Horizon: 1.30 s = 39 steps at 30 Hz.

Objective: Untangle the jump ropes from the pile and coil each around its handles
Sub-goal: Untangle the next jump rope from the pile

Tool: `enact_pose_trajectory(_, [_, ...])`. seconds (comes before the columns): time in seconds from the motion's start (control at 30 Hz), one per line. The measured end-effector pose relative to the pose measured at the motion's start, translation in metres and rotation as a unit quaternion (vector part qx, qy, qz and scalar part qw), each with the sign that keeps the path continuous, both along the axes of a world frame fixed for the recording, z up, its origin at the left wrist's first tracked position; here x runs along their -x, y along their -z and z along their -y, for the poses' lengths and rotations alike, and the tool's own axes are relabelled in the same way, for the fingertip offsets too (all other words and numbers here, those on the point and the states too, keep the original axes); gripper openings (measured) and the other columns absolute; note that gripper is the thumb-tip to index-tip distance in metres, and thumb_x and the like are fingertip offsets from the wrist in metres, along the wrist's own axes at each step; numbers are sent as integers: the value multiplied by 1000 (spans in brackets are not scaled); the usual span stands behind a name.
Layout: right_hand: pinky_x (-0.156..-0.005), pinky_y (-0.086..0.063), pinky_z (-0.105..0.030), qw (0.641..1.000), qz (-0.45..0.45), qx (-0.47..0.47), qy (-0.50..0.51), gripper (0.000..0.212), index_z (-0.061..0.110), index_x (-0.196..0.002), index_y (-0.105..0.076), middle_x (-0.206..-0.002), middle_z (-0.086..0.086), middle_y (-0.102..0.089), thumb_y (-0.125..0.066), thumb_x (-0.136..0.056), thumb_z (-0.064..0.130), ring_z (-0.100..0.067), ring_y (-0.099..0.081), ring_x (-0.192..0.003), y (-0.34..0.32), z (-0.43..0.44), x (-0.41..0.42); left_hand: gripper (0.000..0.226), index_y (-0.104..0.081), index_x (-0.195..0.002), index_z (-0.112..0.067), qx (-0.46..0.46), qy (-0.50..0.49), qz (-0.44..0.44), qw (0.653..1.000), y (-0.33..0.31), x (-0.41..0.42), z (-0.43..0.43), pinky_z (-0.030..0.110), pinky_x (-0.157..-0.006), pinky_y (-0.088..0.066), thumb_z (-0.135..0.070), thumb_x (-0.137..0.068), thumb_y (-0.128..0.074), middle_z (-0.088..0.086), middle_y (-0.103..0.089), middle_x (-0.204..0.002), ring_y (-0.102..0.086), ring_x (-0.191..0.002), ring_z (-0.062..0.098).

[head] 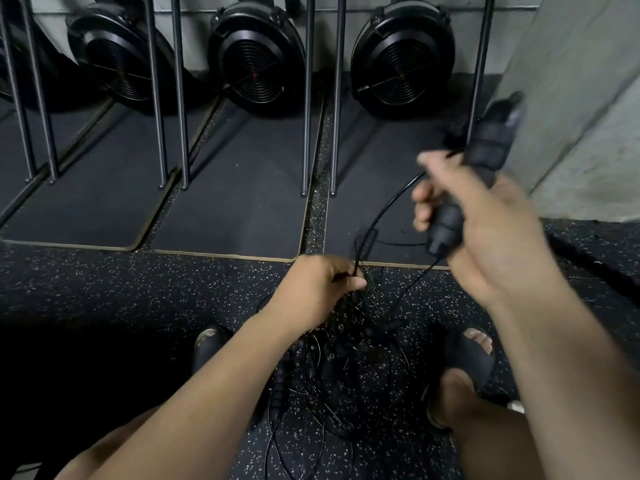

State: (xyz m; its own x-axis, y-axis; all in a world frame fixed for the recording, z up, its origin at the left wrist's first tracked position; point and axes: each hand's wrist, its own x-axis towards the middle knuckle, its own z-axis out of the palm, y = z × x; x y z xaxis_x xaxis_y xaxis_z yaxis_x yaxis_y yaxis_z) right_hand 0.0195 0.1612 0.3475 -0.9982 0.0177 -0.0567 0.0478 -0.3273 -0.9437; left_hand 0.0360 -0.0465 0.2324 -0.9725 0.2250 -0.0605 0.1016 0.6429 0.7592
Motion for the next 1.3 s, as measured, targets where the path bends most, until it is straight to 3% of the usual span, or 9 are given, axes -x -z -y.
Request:
enact_pose_trajectory(0.1, [-59,-50,-31,988,37,-143,-48,18,8,-110,-75,-79,-8,-75,-80,-94,16,-17,-62,-64,26,10,-5,17,-74,-84,-22,-21,-4,-70,997,-5,4,2,25,-61,-50,-33,-95,-80,-7,-67,-77,-62,-67,11])
enact_pose_trajectory(0.23, [-62,-52,-37,961,38,-258,-89,13,9,-101,-74,-75,-7,-74,-82,-93,16,-17,-62,-63,50,18,-10,21,-74,-85,-11,-38,12,-159,986,-12,6,3,32,-69,-53,-29,-95,-80,-1,-66,-78,-64,-74,16])
enact_pose_trajectory(0.4, [-64,-51,-42,949,34,-304,-82,11,12,-90,-73,-73,-17,-72,-81,-90,19,-16,-61,-62,53,27,-8,18,-75,-84,-9,-55,4,-173,983,-14,3,1,23,-65,-49,-22,-95,-80,-3,-64,-78,-61,-73,13])
enact_pose_trajectory(0.57, [-74,-61,-54,922,-4,-380,-78,9,19,-86,-71,-69,-4,-76,-78,-86,25,-25,-72,-68,44,32,-14,9,-78,-92,-20,-40,7,-146,989,-15,4,4,26,-71,-48,-28,-96,-80,-8,-69,-86,-62,-79,12])
enact_pose_trajectory(0.67, [-65,-59,-41,942,-31,-326,-79,7,10,-91,-68,-71,-7,-77,-74,-92,12,-21,-71,-62,28,32,-20,9,-75,-89,-27,-34,14,-121,992,-11,3,6,24,-72,-48,-31,-95,-82,-11,-70,-86,-64,-78,7])
enact_pose_trajectory(0.8, [-60,-56,-33,987,-74,-136,-51,9,4,-94,-63,-68,-6,-73,-71,-96,1,-31,-74,-67,-7,26,-23,6,-80,-89,-26,4,39,-64,997,1,0,4,15,-75,-49,-25,-92,-84,-12,-73,-89,-68,-80,3])
enact_pose_trajectory(0.97, [-62,-54,-30,993,-112,38,25,11,13,-92,-60,-73,0,-65,-67,-100,10,-20,-72,-71,-41,1,-11,6,-81,-91,-23,40,33,-8,999,5,0,2,6,-65,-40,-27,-95,-81,-16,-70,-86,-63,-74,-6])
enact_pose_trajectory(1.13, [-62,-52,-28,998,-61,18,11,7,16,-104,-65,-83,-4,-72,-71,-102,20,-19,-68,-74,-23,-1,-4,4,-81,-90,-24,16,22,-8,1000,2,0,-1,20,-73,-55,-24,-94,-82,-15,-74,-78,-69,-73,3])
enact_pose_trajectory(1.3, [-59,-51,-30,992,7,-121,-23,16,10,-111,-75,-79,-7,-75,-78,-96,16,-18,-63,-65,18,16,-10,5,-81,-88,-24,-18,-6,-46,999,-6,4,1,21,-72,-52,-24,-90,-86,-10,-76,-85,-68,-74,4])
